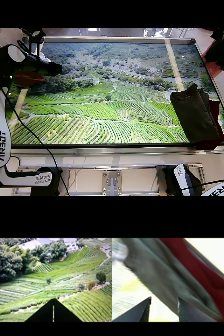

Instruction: Fold the shirts.

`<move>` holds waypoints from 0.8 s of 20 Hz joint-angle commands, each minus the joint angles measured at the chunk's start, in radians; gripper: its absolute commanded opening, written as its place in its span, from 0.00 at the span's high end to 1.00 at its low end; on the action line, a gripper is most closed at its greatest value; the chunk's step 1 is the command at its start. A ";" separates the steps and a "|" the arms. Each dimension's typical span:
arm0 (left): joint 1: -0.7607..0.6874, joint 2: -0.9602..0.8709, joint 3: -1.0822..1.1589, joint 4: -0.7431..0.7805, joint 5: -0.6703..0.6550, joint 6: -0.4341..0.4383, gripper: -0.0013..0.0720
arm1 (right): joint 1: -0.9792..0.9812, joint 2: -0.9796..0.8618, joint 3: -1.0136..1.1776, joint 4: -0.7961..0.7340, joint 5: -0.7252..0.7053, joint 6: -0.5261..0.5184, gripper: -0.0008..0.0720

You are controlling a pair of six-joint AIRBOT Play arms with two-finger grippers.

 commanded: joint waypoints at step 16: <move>-0.001 -0.001 0.000 -0.003 -0.161 0.000 0.96 | 0.795 -0.275 0.091 0.256 -0.053 -0.262 0.47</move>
